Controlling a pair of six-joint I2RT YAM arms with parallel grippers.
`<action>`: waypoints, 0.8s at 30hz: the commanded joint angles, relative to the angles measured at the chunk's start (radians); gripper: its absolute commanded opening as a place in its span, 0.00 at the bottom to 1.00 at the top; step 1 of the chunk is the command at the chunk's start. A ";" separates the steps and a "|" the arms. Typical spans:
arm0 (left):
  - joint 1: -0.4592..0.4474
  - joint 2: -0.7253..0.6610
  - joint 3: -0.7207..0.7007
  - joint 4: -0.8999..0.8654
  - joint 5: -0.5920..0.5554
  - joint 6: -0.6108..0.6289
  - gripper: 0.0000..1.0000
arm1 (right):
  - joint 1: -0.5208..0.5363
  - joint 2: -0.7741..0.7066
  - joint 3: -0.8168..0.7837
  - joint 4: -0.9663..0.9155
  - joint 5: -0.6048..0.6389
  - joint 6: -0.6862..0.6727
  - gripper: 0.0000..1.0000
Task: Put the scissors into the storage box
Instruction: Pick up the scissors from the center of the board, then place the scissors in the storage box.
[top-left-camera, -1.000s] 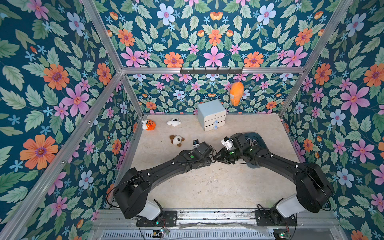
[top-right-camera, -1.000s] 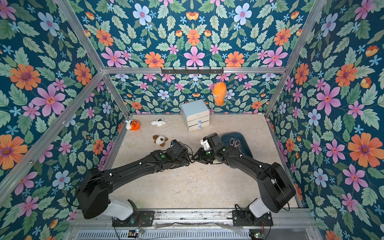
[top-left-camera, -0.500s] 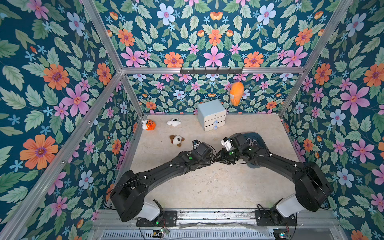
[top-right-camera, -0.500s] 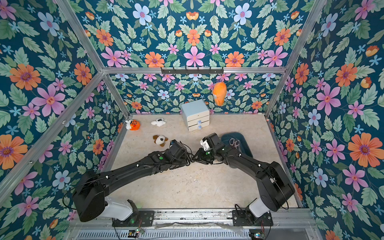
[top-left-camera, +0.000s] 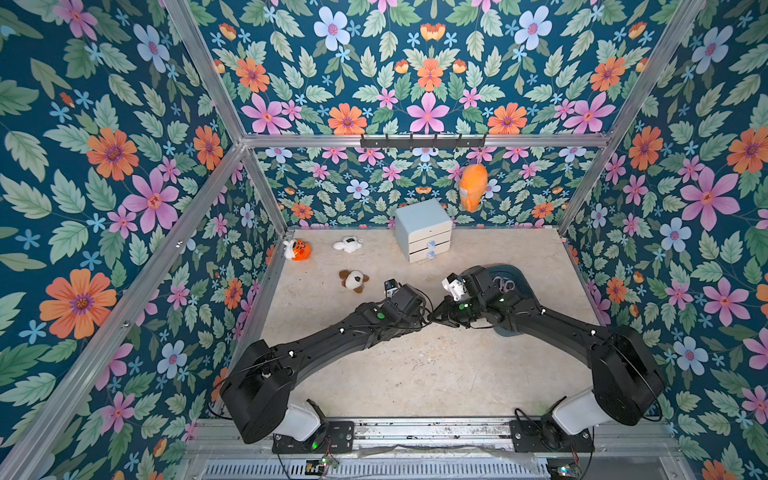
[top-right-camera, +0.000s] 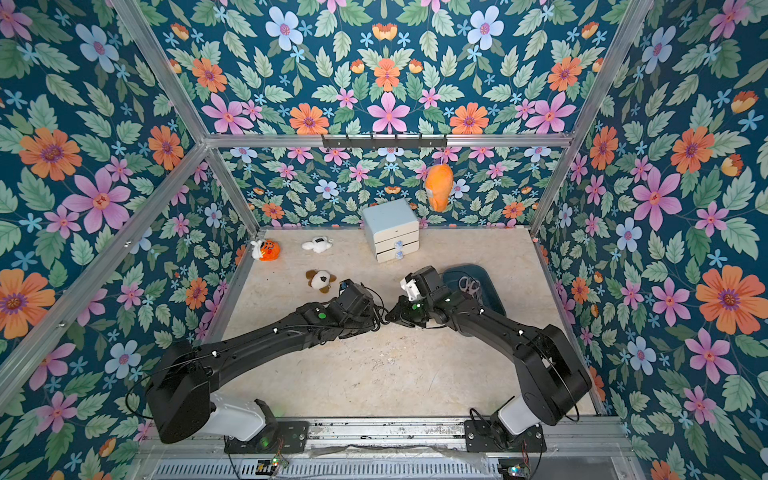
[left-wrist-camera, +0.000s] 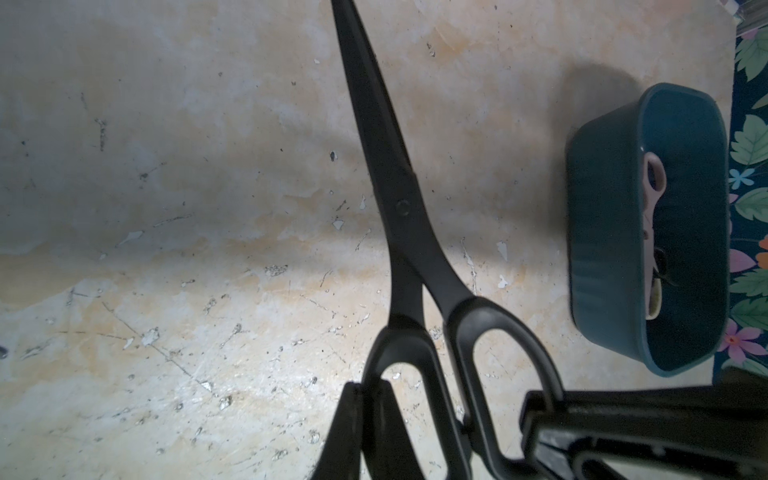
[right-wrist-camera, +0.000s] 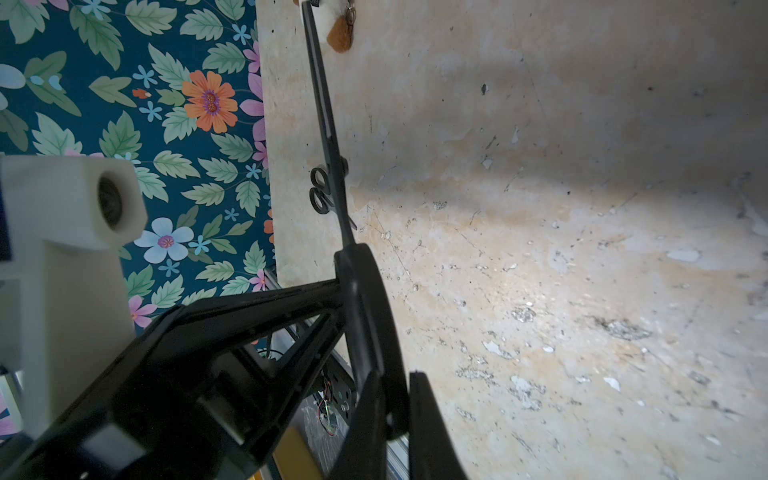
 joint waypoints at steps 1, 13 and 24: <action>-0.002 -0.009 0.002 0.042 -0.012 -0.018 0.26 | -0.014 -0.019 -0.010 0.017 0.001 0.010 0.00; 0.000 -0.073 -0.016 0.000 -0.085 -0.050 0.51 | -0.283 -0.221 -0.093 -0.168 0.009 -0.082 0.00; 0.002 -0.081 -0.102 0.027 -0.065 -0.111 0.49 | -0.690 -0.365 -0.112 -0.464 0.010 -0.295 0.00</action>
